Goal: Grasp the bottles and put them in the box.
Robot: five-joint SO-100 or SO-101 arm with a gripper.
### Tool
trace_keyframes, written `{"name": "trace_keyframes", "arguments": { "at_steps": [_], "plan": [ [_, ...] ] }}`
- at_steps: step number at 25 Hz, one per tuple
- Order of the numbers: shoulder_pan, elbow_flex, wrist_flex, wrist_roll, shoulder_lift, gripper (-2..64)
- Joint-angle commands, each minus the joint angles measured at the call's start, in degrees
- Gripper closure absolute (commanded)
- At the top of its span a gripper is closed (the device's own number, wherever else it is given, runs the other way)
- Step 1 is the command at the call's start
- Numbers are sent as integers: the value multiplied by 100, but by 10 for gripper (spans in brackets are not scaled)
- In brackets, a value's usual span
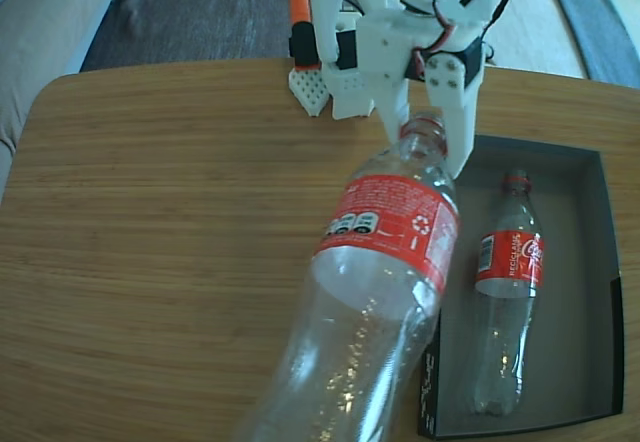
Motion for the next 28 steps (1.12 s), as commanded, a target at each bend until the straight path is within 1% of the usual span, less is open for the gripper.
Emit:
{"name": "trace_keyframes", "arguments": {
  "at_steps": [1,4,12,15,18,21,28],
  "plan": [
    [-642,-290,18,589,211,618],
    [-1266,-299,9,1072,193,618],
    [-2830,-281,-79,2074,105,618],
    [-3278,62,-422,2373,97,618],
    [-3551,448,-765,2408,97,618],
    [-3744,624,-1081,2391,-26,618],
    [-3858,246,-1626,2347,-1116,618]
  ]
}}
